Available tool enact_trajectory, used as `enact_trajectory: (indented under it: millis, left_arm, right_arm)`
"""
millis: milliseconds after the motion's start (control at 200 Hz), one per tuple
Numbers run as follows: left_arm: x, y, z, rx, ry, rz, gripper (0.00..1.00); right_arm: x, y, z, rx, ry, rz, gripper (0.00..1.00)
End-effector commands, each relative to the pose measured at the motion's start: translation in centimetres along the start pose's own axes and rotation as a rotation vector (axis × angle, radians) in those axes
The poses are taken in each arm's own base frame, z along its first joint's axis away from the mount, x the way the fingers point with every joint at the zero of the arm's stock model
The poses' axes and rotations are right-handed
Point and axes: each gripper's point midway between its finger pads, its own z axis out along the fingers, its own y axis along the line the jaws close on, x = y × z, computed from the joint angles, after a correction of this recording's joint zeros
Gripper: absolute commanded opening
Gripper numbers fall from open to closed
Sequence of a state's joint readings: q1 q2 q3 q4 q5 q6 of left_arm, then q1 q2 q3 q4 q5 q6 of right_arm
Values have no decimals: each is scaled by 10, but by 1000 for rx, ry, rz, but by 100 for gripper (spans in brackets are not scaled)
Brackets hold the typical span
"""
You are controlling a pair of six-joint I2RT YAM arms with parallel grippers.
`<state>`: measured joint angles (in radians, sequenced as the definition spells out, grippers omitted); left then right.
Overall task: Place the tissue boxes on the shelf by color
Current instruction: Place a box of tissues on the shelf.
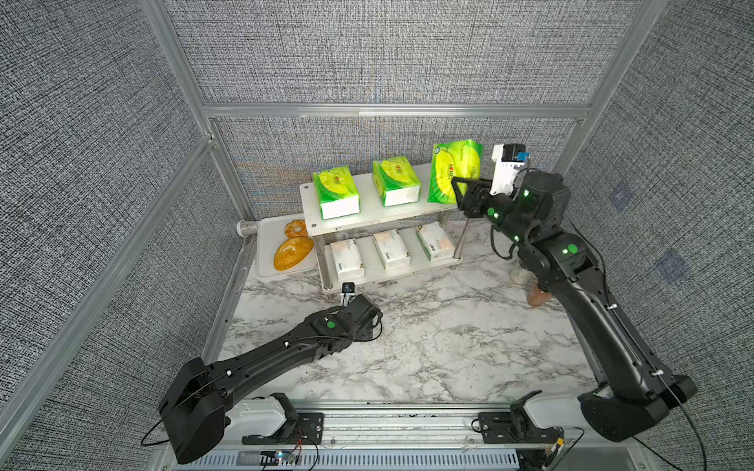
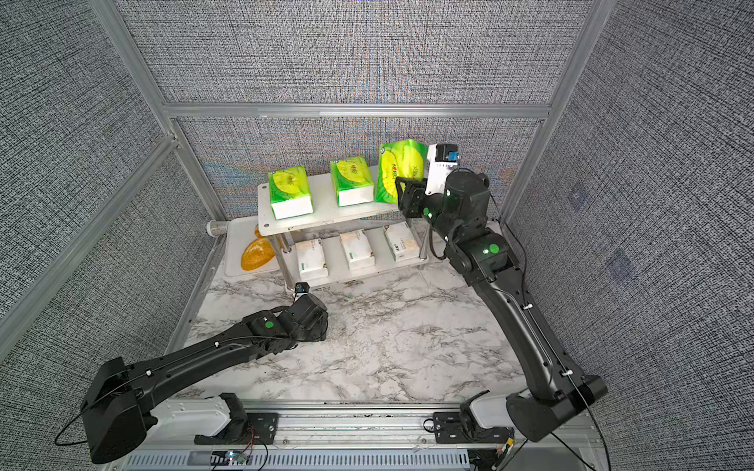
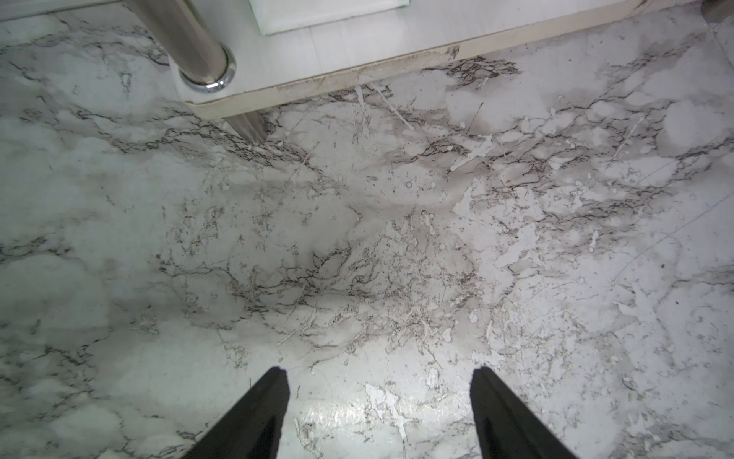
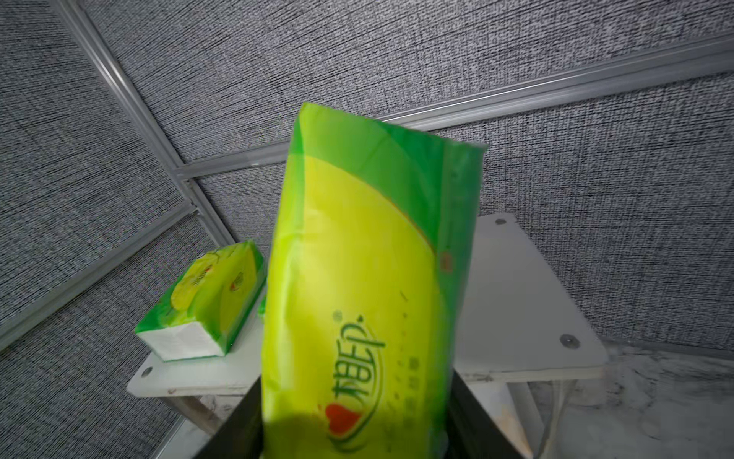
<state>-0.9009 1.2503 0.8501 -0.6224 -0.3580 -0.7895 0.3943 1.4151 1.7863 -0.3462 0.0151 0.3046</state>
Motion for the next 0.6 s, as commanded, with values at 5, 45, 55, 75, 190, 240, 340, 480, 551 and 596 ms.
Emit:
enact_trajectory:
  millis: [5,45,55,75,190,240,340,480,551,596]
  left_arm:
    - [-2,2,-2,-10,-4,12,77]
    - [-2,2,-2,-12,-2,15,77]
    - [-2,2,-2,-12,-2,16,77]
    - [-2,2,-2,-12,-2,15,77]
    - [-2,2,-3,-13,-4,14,77]
    - [-2,2,-3,-13,-3,12,77]
    - [-2,3,-3,-17,-2,12,77]
    - [-3,2,-3,-16,-3,10,77]
    - [-3,2,-3,-19,-2,8,77]
    - [-3,3,-3,-21,-2,9,77]
  right_arm:
    - [-15,-6,12,-58,1,19,55]
    - [-17,-13,20,-60,15,27,55]
    - [-17,-14,23,-60,20,28,55]
    - [-16,-16,27,-63,30,32,55]
    - [-10,-25,46,-73,79,39,55]
    - [-6,-31,54,-65,100,44,56]
    - [2,-39,68,-50,133,51,56]
    - [13,-49,82,-25,170,57,56]
    - [19,-55,88,-18,190,60,56]
    - [23,-59,91,-15,206,65,57]
